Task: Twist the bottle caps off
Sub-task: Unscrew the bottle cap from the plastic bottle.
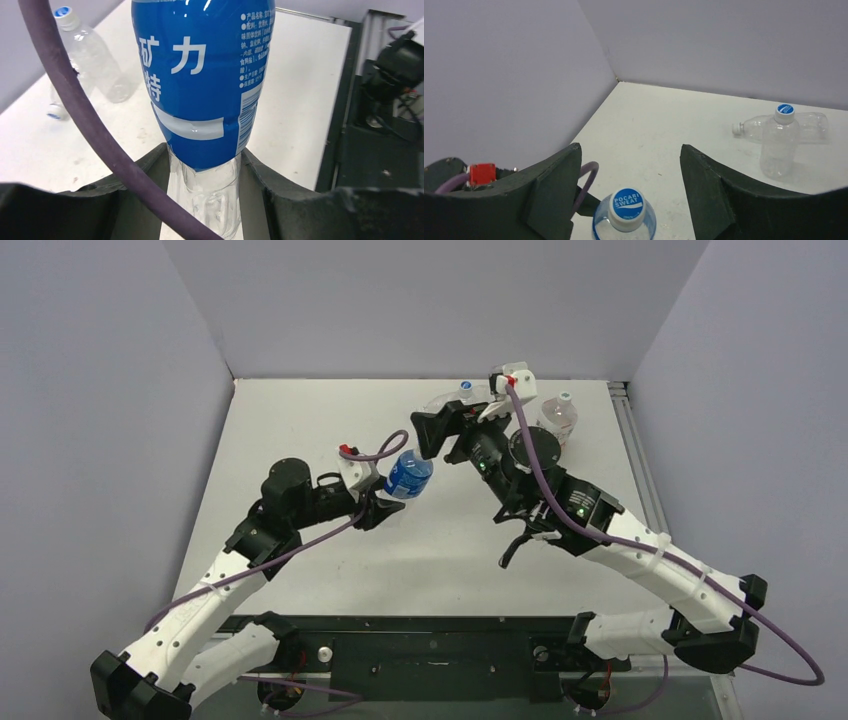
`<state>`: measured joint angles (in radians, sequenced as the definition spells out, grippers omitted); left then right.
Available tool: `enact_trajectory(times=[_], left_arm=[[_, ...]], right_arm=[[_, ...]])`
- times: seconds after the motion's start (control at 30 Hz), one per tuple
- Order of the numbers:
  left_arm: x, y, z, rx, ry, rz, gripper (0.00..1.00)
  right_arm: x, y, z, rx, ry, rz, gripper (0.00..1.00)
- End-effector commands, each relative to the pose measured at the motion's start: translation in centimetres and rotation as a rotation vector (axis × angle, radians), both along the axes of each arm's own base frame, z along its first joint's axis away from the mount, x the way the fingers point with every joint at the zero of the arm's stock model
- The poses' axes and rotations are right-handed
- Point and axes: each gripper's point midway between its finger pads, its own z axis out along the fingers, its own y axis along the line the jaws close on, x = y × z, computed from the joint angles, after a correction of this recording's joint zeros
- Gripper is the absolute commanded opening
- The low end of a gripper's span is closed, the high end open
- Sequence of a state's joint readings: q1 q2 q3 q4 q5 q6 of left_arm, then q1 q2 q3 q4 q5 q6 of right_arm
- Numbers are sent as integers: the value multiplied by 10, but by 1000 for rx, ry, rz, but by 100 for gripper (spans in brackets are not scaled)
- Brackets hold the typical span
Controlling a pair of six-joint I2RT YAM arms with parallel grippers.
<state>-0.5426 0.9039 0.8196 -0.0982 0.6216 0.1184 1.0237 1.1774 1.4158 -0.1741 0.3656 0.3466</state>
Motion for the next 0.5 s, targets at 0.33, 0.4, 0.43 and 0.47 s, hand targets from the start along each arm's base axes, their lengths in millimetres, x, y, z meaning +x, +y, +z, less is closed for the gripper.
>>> enact_trajectory(times=[0.33, 0.4, 0.43, 0.47], left_arm=[[60, 57, 13, 70, -157, 498, 0], [60, 57, 13, 64, -153, 504, 0], [60, 57, 13, 61, -152, 506, 0], [60, 57, 14, 57, -149, 507, 0]], right_arm=[[22, 19, -14, 79, 111, -165, 53], [21, 23, -16, 81, 120, -151, 52], [21, 24, -18, 78, 124, -147, 51], [20, 26, -20, 80, 129, -138, 51]])
